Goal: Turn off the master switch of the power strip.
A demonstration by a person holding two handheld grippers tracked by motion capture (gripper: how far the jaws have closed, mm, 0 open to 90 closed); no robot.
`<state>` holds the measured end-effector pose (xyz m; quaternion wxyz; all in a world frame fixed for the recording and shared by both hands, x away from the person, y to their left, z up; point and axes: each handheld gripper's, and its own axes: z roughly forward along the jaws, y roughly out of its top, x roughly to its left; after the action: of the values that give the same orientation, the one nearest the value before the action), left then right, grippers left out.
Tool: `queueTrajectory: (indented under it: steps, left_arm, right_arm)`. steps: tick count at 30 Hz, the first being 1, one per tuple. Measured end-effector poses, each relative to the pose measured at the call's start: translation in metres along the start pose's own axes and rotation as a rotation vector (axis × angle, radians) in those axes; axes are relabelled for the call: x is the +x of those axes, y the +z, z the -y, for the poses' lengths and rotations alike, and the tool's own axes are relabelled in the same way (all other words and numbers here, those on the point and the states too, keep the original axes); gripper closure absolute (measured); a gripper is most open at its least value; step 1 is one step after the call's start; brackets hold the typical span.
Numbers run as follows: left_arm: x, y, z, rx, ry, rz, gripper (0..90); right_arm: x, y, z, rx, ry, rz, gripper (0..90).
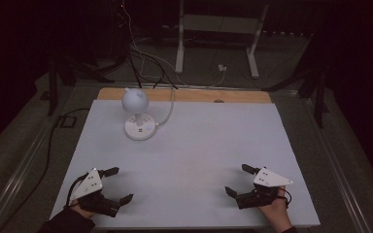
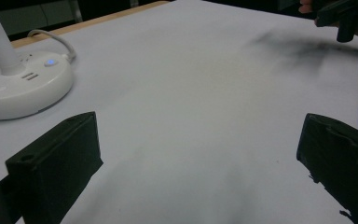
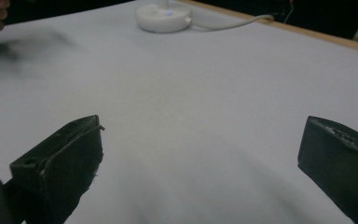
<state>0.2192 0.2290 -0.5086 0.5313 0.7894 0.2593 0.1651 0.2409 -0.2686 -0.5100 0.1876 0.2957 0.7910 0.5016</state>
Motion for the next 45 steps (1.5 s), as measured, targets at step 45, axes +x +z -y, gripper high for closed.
queueTrajectory:
  steps: [45]
  left_arm:
    - [-0.02,0.012,-0.033,0.099,0.07,0.098,0.2]
  right_arm:
    - [0.019,0.0,-0.01,-0.05,-0.071,0.002,0.0]
